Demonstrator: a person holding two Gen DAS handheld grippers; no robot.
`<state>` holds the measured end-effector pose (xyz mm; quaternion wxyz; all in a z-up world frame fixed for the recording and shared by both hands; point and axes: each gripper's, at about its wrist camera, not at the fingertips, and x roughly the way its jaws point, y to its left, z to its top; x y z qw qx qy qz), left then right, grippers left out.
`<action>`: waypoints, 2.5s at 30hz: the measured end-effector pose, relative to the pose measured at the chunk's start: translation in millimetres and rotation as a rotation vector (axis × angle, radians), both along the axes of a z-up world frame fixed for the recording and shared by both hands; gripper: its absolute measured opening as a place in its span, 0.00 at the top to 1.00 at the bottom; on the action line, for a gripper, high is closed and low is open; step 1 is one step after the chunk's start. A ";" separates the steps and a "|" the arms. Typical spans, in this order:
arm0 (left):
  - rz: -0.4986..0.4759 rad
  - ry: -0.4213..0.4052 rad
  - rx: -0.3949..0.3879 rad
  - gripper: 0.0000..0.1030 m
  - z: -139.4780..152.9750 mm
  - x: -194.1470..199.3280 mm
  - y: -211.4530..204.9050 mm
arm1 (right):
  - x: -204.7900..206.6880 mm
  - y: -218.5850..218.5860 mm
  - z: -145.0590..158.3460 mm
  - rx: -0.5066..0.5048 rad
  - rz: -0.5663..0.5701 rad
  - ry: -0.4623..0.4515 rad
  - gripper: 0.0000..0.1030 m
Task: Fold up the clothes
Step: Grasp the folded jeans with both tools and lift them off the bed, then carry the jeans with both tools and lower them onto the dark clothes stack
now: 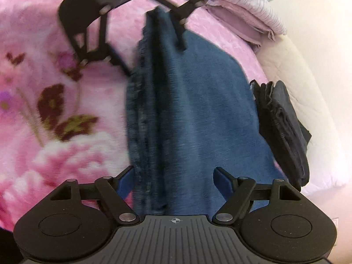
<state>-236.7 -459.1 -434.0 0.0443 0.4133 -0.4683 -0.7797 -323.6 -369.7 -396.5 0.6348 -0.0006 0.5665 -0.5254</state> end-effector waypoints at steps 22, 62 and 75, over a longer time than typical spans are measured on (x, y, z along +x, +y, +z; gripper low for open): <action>0.103 -0.004 0.100 0.58 21.3 -35.0 -25.0 | -3.2 15.0 -12.5 -0.055 0.020 0.157 0.27; 0.390 0.105 -0.080 0.63 264.2 -110.1 -49.6 | -107.2 -39.9 300.5 -0.122 0.368 0.192 0.66; 0.719 0.204 -0.272 0.63 236.3 -339.3 -203.8 | -339.5 -259.1 256.6 -0.413 0.582 0.309 0.66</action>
